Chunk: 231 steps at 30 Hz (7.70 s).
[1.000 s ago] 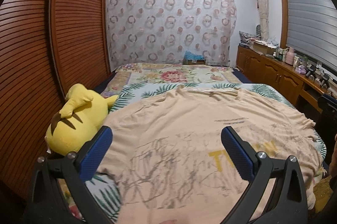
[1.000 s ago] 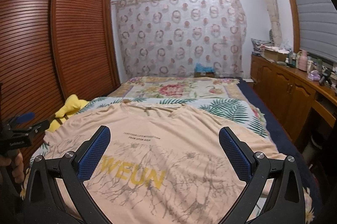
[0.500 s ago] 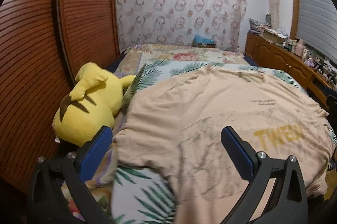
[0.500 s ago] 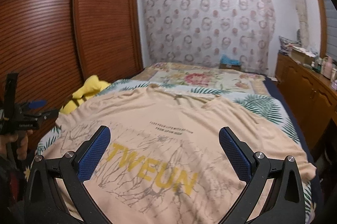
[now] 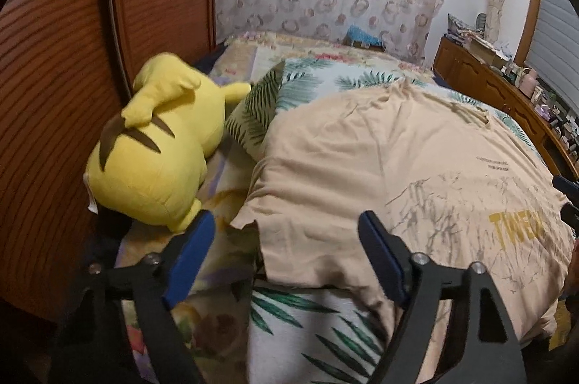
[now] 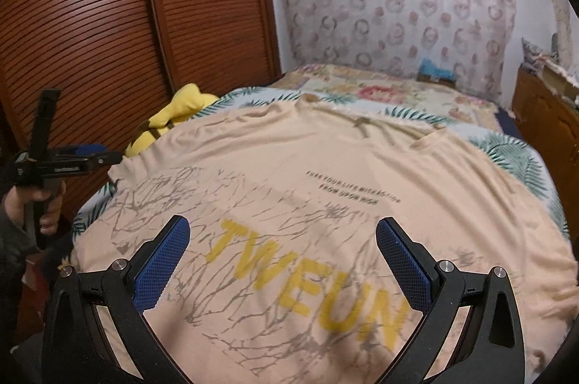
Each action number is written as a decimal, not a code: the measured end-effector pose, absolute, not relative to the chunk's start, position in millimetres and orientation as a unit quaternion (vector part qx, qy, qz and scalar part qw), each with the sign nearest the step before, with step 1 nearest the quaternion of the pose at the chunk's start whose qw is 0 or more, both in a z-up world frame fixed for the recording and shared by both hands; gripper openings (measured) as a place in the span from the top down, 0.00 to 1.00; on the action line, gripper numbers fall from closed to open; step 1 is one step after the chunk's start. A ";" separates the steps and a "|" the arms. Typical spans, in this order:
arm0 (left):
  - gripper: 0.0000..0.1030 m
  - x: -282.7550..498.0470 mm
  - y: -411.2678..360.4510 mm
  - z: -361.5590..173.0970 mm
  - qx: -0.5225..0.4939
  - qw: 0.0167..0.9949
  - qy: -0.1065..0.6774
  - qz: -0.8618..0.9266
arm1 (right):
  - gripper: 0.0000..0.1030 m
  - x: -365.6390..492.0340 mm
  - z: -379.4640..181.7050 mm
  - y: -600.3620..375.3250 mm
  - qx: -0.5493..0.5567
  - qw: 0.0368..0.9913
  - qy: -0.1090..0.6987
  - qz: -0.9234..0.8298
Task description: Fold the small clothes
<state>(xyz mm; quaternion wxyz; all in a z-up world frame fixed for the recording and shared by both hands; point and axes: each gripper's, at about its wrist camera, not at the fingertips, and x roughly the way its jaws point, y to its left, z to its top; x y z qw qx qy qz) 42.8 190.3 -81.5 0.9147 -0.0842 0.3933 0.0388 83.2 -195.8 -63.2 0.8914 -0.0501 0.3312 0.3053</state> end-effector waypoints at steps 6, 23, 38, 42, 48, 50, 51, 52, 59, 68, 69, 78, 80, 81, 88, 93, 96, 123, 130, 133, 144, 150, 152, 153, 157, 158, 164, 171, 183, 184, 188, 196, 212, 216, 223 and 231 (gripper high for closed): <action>0.53 52.0 201.3 -96.9 -0.117 0.901 0.416 0.024 | 0.00 82.0 -68.5 -193.0 -0.048 0.885 0.340 0.315; 0.98 60.0 158.3 -48.6 -0.066 0.926 0.370 -0.026 | 0.00 83.1 -70.9 -212.9 -0.030 0.884 0.348 0.310; 0.91 65.3 64.2 -12.0 0.004 0.929 0.355 -0.107 | 0.00 80.5 -65.6 -245.2 -0.007 0.892 0.346 0.291; 0.80 55.1 68.4 -7.8 0.004 0.933 0.347 -0.098 | 0.00 81.3 -66.4 -243.5 -0.009 0.891 0.347 0.292; 0.65 39.4 88.5 0.7 0.001 0.942 0.327 -0.078 | 0.01 86.2 -65.2 -227.1 -0.026 0.886 0.345 0.308; 0.59 35.3 97.7 2.3 -0.007 0.943 0.324 -0.079 | 0.03 88.0 -64.0 -218.4 -0.035 0.883 0.345 0.318; 0.58 31.8 104.0 3.6 -0.010 0.944 0.320 -0.078 | 0.06 89.7 -63.3 -213.0 -0.041 0.881 0.344 0.324; 0.54 29.8 106.1 4.2 -0.012 0.945 0.317 -0.077 | 0.07 90.9 -62.4 -207.9 -0.046 0.878 0.343 0.330; 0.46 16.2 128.9 7.4 -0.012 0.952 0.304 -0.036 | 0.39 110.2 -59.1 -158.5 -0.079 0.851 0.349 0.384; 0.45 8.9 153.2 -15.7 -0.026 0.949 0.314 -0.004 | 0.49 137.1 -76.3 -71.4 -0.118 0.801 0.371 0.455; 0.45 9.2 154.8 -18.7 -0.027 0.948 0.316 -0.002 | 0.50 139.0 -79.5 -63.2 -0.121 0.796 0.373 0.461; 0.45 1.6 177.8 -40.6 -0.051 0.943 0.327 0.024 | 0.54 144.1 -98.6 -3.1 -0.154 0.758 0.382 0.506; 0.45 0.1 182.2 -44.3 -0.057 0.943 0.328 0.028 | 0.54 143.7 -102.5 6.2 -0.167 0.753 0.385 0.506; 0.45 -0.4 183.2 -45.1 -0.058 0.942 0.329 0.028 | 0.57 143.9 -105.7 11.2 -0.176 0.751 0.388 0.505; 0.44 -1.5 183.8 -49.5 -0.060 0.942 0.330 0.026 | 0.93 150.2 -112.8 13.4 -0.189 0.751 0.391 0.496; 0.44 0.5 176.9 -52.5 -0.058 0.941 0.333 0.018 | 0.98 162.2 -98.2 -11.6 -0.131 0.768 0.385 0.496; 0.44 4.5 170.3 -53.5 -0.056 0.940 0.336 0.012 | 0.98 168.0 -84.0 -30.2 -0.102 0.784 0.372 0.486; 0.44 24.2 134.0 -59.2 -0.040 0.935 0.351 -0.024 | 0.64 216.8 -106.6 -17.7 -0.136 0.787 0.409 0.441; 0.44 25.1 130.1 -63.8 -0.039 0.934 0.353 -0.031 | 0.98 215.9 -94.3 -39.1 -0.107 0.791 0.396 0.453; 0.44 25.2 128.2 -64.2 -0.040 0.934 0.354 -0.033 | 0.98 218.5 -84.4 -58.2 -0.095 0.811 0.399 0.417; 0.44 33.6 107.1 -66.2 -0.032 0.928 0.367 -0.050 | 0.53 210.4 -70.9 -120.7 -0.102 0.849 0.394 0.337; 0.44 42.1 85.9 -68.1 -0.013 0.924 0.377 -0.065 | 0.50 184.9 -57.2 -165.8 -0.082 0.851 0.385 0.348; 0.44 45.8 80.8 -68.7 -0.011 0.921 0.382 -0.078 | 0.50 172.9 -56.8 -184.5 -0.076 0.851 0.387 0.348; 0.44 48.2 78.9 -69.1 -0.014 0.918 0.386 -0.087 | 0.50 168.6 -57.0 -191.0 -0.075 0.850 0.389 0.347; 0.51 58.5 75.0 -72.7 -0.019 0.910 0.400 -0.105 | 0.50 149.8 -64.5 -221.8 -0.067 0.851 0.400 0.333; 0.52 61.5 73.8 -74.3 -0.018 0.907 0.406 -0.106 | 0.50 145.7 -66.5 -230.1 -0.064 0.852 0.403 0.329; 0.62 69.9 68.0 -84.1 -0.017 0.897 0.426 -0.119 | 0.50 128.8 -73.0 -268.9 -0.048 0.860 0.406 0.306; 0.62 61.1 55.2 -83.3 -0.011 0.892 0.430 -0.139 | 0.50 119.9 -77.0 -298.6 -0.018 0.866 0.407 0.289; 0.61 34.8 25.6 -66.5 0.013 0.896 0.414 -0.162 | 0.50 94.9 -78.0 -347.2 0.004 0.880 0.404 0.250; 0.57 34.8 22.7 -64.6 0.017 0.898 0.410 -0.161 | 0.50 92.7 -76.7 -355.1 0.006 0.882 0.403 0.242; 0.54 44.4 13.9 -60.8 0.022 0.902 0.401 -0.161 | 0.50 89.4 -70.5 -389.6 0.014 0.896 0.396 0.203; 0.53 69.1 -15.4 -64.0 0.034 0.900 0.402 -0.167 | 0.50 95.2 -75.6 -462.7 0.018 0.908 0.403 0.110; 0.53 108.5 -55.1 -81.3 0.057 0.888 0.425 -0.166 | 0.50 115.0 -99.0 -538.0 0.062 0.897 0.436 0.037; 0.53 114.6 -58.8 -85.8 0.062 0.885 0.432 -0.162 | 0.50 122.1 -104.0 -540.0 0.074 0.892 0.443 0.047; 0.49 122.5 -60.2 -87.5 0.069 0.887 0.429 -0.160 | 0.71 124.0 -100.8 -533.8 0.057 0.895 0.437 0.065; 0.42 126.4 -63.0 -88.8 0.069 0.888 0.424 -0.164 | 0.96 123.9 -82.3 -509.2 -0.004 0.910 0.407 0.080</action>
